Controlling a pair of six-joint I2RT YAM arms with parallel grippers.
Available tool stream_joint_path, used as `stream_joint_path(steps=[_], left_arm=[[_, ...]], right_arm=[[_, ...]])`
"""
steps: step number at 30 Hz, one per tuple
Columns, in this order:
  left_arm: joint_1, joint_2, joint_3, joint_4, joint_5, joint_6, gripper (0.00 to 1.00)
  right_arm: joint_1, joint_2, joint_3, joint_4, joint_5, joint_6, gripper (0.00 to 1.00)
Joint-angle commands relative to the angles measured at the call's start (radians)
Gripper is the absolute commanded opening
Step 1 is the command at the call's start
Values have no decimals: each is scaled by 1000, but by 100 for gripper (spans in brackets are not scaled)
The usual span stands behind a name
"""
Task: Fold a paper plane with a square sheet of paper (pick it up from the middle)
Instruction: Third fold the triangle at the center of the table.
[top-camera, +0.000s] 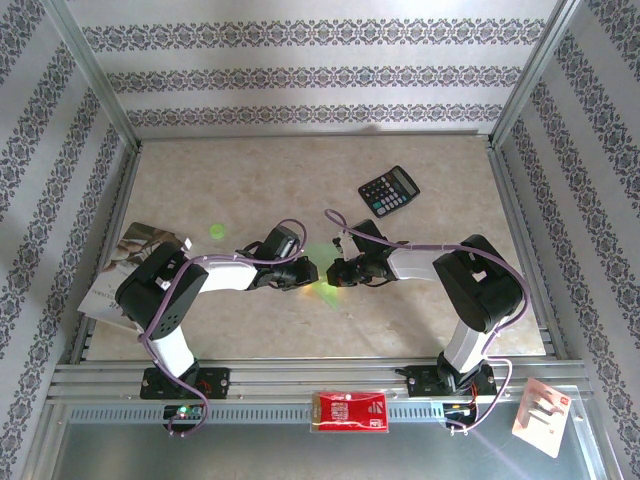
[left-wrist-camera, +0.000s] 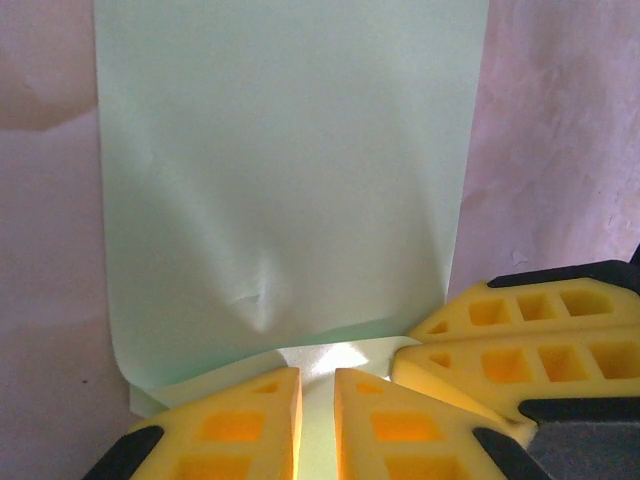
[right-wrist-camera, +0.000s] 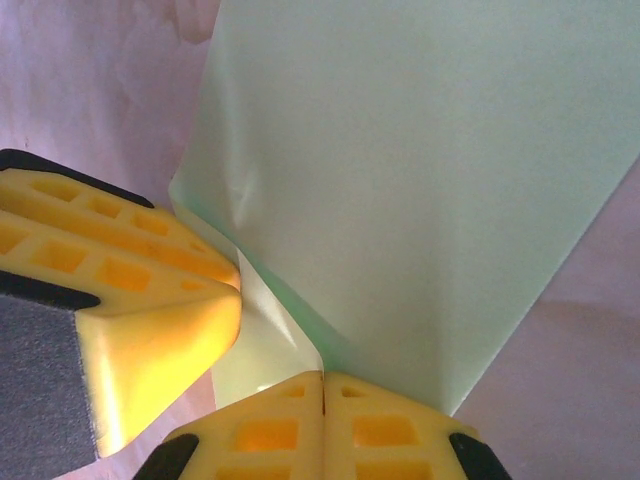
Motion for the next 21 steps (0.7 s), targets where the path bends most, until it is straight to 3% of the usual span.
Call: stream_joint_path(steps=[1,7,14,21], left_arm=[[15,-4,-18,-43,-12,28,16],[2,-65,-22,25,50,-11,17],[0,-13,-10,67,90,-28,17],[3,29,-9,29,47,-6,17]], right_arm=[[-14,38,-26,-76,79,-15,0],[-15,36,-26,-76,79,-13,0],[-14,36,-23,-77,79,-15,0],[-14,39,-23,-76,77,-14,0]])
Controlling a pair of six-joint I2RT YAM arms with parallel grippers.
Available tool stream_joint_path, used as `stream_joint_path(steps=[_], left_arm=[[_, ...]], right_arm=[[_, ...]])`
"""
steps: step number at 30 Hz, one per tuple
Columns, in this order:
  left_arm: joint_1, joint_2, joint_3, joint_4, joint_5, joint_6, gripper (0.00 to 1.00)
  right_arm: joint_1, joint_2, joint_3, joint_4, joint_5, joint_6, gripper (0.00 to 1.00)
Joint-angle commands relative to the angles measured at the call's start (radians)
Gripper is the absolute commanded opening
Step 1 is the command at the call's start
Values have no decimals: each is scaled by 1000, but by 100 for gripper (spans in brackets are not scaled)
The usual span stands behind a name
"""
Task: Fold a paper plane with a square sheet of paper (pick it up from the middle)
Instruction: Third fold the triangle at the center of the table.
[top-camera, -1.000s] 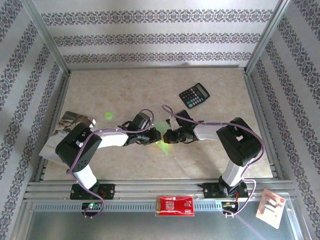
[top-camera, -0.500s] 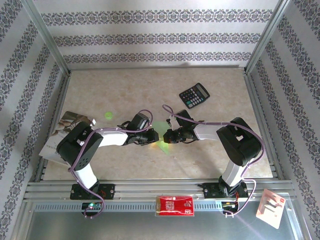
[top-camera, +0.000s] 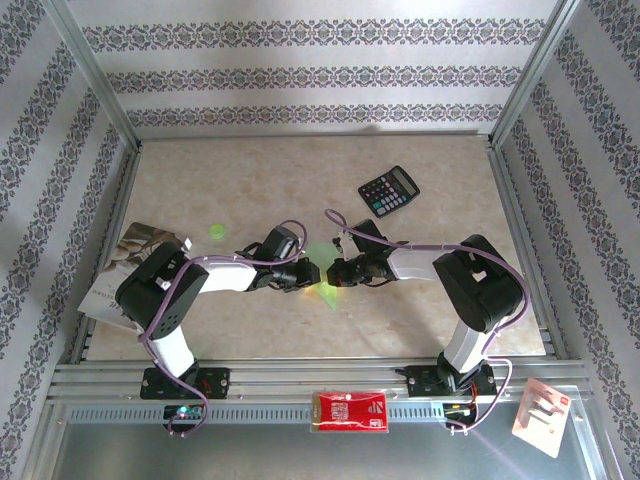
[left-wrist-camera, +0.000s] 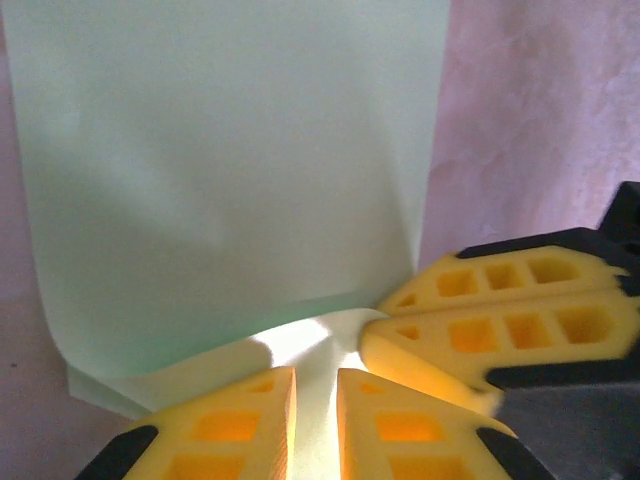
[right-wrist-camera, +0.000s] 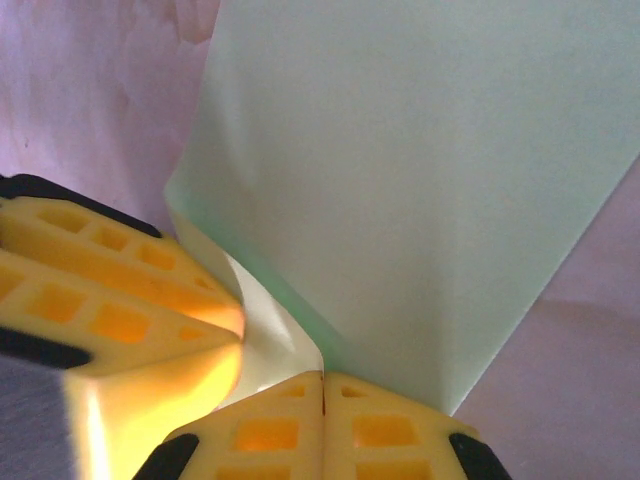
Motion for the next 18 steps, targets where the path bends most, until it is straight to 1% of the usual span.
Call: stream_joint_path(steps=[1,8,10,15,18], left_arm=[[5,24,0,-12,-26,11,17],[5,30,-44,-43,-60,18,13],[5,35,-58,-41,-61,13,13],[3,47,-81,-46,-70,16,11],[3,53,-80,-80,-79,25,10]], right_arm=[[-14,39,-23,-75,78,-16,0],[-16,34,-5,-92,75,-28,0],[-17,32,5,-100,73,-31,2],[-25,6,48,-142,61,-48,12],[-33,-29,76,-180,59,-61,17]])
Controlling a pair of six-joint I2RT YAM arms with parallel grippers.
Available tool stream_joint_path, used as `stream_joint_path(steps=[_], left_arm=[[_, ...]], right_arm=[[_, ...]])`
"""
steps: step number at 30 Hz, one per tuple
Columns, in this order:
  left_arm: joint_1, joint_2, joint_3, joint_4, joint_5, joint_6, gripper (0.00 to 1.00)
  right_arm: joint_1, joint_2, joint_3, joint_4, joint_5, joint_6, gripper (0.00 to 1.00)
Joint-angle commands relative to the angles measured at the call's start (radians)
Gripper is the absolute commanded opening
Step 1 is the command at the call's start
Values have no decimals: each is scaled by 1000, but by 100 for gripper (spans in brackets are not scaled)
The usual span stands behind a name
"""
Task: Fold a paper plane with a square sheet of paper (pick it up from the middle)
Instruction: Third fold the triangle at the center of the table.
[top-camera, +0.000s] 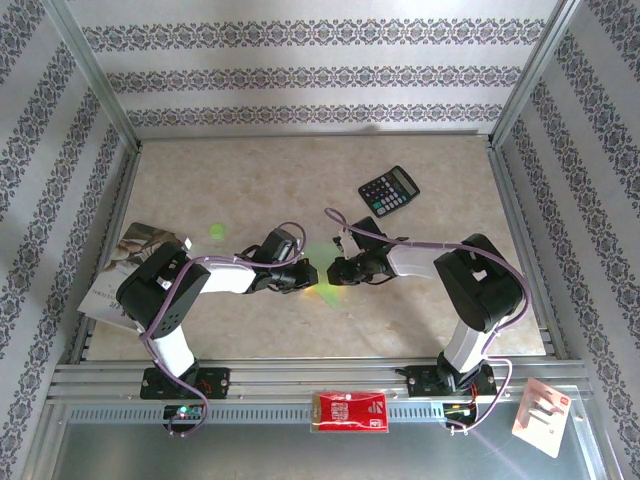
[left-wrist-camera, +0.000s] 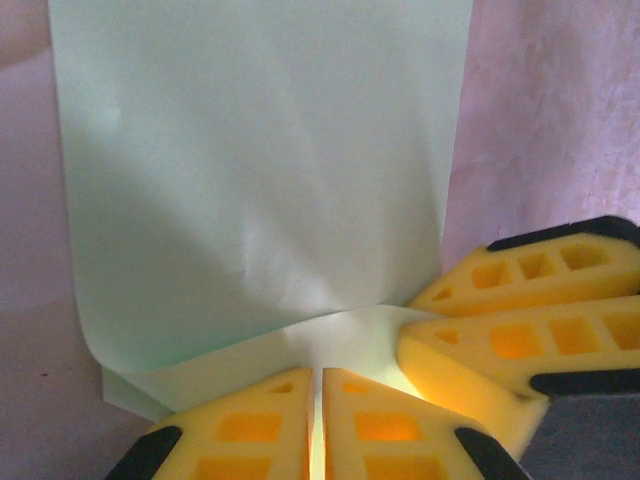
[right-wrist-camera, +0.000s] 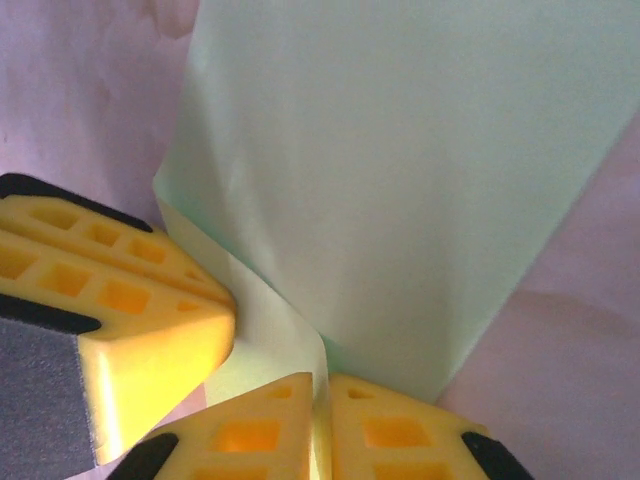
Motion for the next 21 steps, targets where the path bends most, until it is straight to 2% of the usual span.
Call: stream_joint_path(steps=[1,9,15,21], left_arm=[[3,52,-45,-144,-74,28,9],[0,66,-45,-173,-85,35,8],[0,64,-45,-175,-96,28,7],[0,74,-40,-179,-96,31,6]], right_arm=[[-22,-41,37,-95,43,-35,19],[-16,-197,-31,-103,15,10,22],[111,-269,-103,-10,-4,125,16],[188,-212,-99,16,21,149,8]])
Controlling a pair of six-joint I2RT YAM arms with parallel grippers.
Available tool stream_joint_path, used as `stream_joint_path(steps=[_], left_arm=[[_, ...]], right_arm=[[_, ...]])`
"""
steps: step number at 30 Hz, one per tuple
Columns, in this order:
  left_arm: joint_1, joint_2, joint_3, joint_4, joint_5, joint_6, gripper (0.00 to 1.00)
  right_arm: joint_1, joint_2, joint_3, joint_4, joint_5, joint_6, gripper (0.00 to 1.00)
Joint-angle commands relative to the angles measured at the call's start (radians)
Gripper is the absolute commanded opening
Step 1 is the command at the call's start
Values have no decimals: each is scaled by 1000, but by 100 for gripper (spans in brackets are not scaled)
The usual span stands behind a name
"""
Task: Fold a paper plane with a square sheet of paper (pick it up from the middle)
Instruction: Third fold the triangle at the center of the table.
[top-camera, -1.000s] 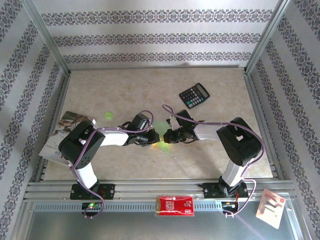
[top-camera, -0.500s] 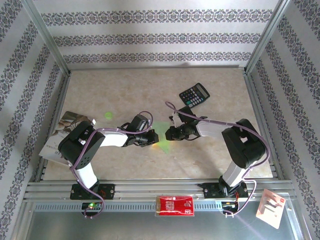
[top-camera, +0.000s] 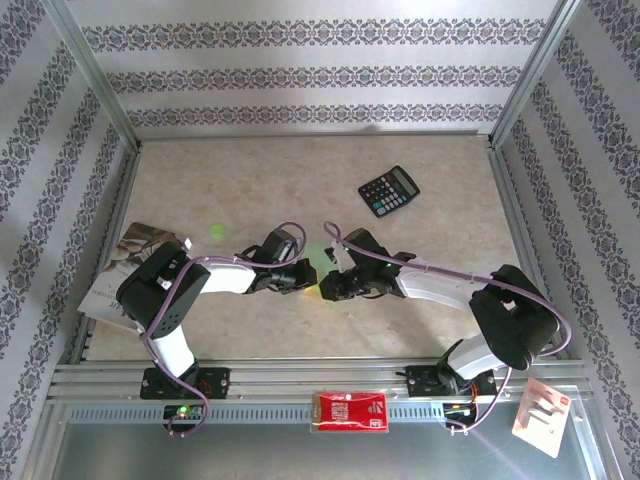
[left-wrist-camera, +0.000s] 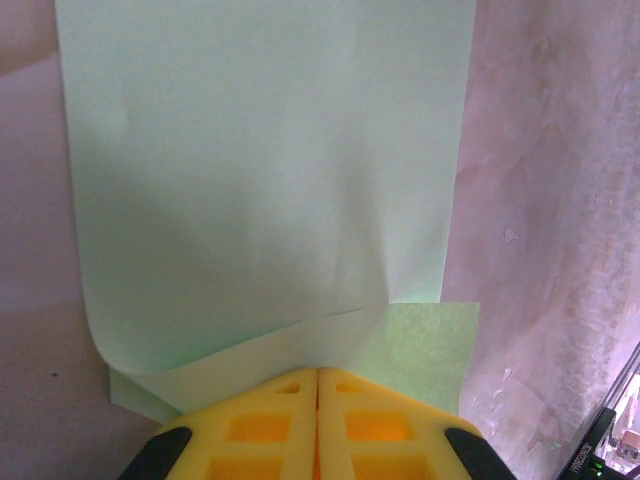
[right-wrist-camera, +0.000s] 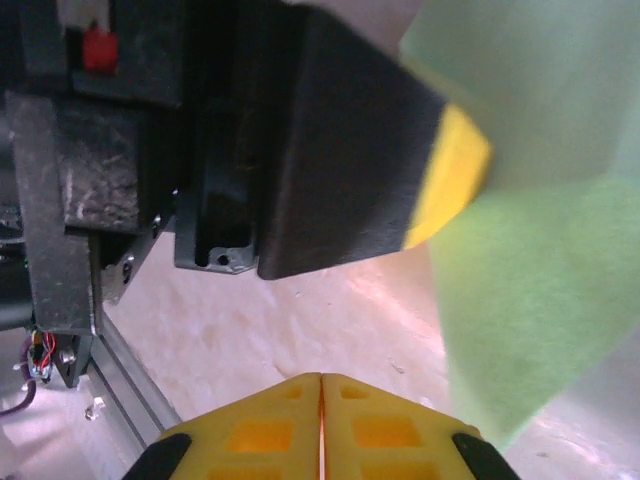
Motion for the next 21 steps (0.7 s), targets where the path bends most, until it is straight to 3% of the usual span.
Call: stream_joint_path(steps=[1,21], left_arm=[[0,73,-40,-172,-86,23,6],[0,65,-37,-183,-85,36,6]], right_arm=[[13,49,1,33,12,27,7],[-30,168,-14,9,21,-50,2]])
